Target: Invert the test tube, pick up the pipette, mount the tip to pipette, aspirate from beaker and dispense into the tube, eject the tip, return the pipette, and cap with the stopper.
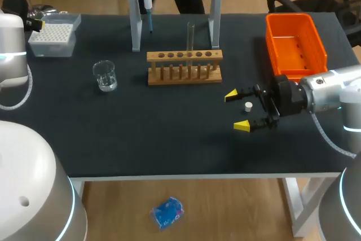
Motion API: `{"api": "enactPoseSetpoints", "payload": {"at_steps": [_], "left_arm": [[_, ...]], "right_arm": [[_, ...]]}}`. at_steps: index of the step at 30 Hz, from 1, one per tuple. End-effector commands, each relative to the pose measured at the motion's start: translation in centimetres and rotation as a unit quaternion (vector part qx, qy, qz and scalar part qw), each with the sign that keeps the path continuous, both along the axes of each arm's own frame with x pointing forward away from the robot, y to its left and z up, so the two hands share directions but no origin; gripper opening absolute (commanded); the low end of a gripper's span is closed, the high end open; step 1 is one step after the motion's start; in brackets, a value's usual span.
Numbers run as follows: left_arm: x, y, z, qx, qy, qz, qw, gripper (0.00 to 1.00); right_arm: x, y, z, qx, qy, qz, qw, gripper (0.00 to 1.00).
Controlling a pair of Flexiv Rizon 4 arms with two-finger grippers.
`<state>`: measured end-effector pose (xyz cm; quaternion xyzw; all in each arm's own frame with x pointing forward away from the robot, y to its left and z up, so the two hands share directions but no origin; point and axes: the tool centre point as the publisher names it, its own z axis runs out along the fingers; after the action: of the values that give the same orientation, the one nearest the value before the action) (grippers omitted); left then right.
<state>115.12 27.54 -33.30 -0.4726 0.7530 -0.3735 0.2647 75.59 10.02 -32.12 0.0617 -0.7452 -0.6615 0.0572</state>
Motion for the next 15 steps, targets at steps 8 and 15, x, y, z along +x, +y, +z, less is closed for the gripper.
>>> {"api": "enactPoseSetpoints", "payload": {"at_steps": [8, 15], "left_arm": [[-1.2, -0.5, 2.4, 0.0, -0.011, 0.002, 1.0, 0.0], [-1.9, -1.1, 4.1, 0.006, -0.019, -0.002, 1.0, 0.0]], "right_arm": [[-0.1, 0.0, 0.0, 0.0, 0.0, -0.001, 1.0, 1.0], [-0.1, 0.0, 0.0, 0.0, 0.0, -0.001, 1.0, 1.0]]}}
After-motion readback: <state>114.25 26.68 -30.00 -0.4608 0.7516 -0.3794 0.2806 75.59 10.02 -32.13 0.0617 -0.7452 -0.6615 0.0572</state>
